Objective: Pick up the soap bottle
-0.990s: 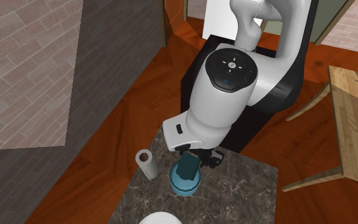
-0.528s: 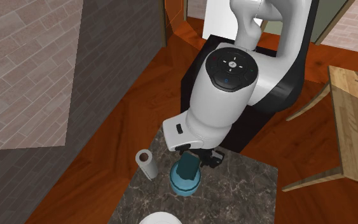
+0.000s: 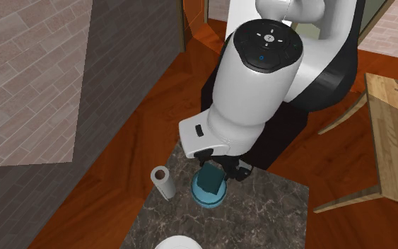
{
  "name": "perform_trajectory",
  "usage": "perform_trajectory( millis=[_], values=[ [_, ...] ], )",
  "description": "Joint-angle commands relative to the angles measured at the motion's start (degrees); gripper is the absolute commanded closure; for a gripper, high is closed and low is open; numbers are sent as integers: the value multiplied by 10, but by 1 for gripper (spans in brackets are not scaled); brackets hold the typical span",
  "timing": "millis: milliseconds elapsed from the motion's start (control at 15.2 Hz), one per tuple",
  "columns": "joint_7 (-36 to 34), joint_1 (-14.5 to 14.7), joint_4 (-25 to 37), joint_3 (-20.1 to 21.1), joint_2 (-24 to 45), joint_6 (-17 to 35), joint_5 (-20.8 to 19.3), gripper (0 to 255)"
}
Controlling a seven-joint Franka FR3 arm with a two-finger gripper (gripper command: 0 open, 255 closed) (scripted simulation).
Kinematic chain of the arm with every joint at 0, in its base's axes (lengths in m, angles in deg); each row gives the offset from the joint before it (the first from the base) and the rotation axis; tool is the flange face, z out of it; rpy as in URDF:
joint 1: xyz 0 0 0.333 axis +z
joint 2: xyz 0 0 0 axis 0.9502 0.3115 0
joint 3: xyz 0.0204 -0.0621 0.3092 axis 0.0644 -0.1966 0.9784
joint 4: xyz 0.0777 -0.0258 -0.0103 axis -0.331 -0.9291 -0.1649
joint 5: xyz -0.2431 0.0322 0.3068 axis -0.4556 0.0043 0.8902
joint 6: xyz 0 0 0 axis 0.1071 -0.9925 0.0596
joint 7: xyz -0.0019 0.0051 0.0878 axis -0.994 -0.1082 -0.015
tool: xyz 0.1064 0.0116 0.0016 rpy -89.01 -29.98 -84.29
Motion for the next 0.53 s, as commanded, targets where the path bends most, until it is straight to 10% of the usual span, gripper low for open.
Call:
perform_trajectory(
  millis=[0, 462],
  values=[
    [0, 0, 8, 0, -5, -12, 0, 255],
    [3, 0, 28, 0, -19, -46, 1, 255]
  ],
)
